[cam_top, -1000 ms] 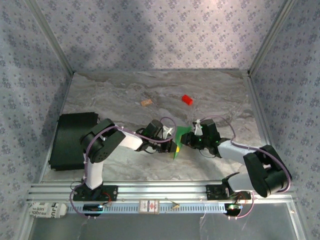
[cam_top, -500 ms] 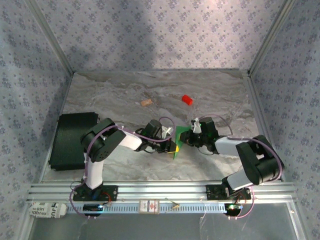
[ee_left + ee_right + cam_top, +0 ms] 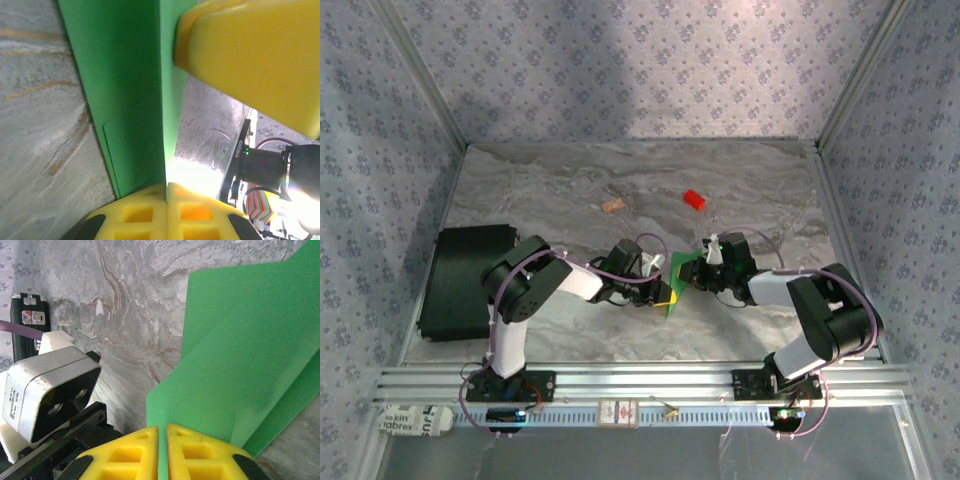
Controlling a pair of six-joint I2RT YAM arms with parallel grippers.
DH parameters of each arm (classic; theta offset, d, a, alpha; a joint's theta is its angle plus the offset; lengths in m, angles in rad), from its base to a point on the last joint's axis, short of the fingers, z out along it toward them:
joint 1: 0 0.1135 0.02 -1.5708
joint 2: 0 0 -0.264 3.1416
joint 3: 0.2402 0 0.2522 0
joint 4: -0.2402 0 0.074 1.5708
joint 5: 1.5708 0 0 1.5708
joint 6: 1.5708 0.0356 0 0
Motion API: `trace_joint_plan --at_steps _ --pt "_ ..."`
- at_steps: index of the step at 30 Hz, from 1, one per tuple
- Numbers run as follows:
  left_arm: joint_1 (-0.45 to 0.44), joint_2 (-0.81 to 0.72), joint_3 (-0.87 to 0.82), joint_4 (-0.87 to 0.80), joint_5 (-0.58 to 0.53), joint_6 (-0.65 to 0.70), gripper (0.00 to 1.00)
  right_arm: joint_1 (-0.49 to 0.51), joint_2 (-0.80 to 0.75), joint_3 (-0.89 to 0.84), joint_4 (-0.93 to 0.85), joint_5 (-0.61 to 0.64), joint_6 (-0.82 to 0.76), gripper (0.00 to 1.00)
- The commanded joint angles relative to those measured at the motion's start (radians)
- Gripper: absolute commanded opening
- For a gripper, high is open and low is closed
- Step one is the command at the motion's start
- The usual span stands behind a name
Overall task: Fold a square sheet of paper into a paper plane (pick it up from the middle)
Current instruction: Fold the wing for the fifth time at the center of the table.
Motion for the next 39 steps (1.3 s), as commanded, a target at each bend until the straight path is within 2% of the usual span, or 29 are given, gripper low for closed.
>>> trace_joint_plan --at_steps 1,18,26,31,39 --pt "0.017 0.039 -0.019 -0.033 -0.009 -0.009 0.00 -0.007 0.024 0.020 0.015 -0.023 0.000 0.13" --pt "0.032 0.054 -0.024 -0.071 -0.023 -0.025 0.00 -0.015 0.085 0.036 0.032 -0.024 0.003 0.13" --pt "0.036 0.059 -0.028 -0.109 -0.033 -0.013 0.00 -0.016 0.140 0.039 -0.025 0.011 0.001 0.11" --pt "0.036 0.043 -0.030 -0.137 -0.022 0.004 0.09 -0.016 0.156 0.031 -0.045 0.030 0.004 0.11" --pt "0.025 -0.004 -0.018 -0.190 0.048 0.047 0.13 -0.016 0.152 0.030 -0.074 0.049 -0.001 0.11"
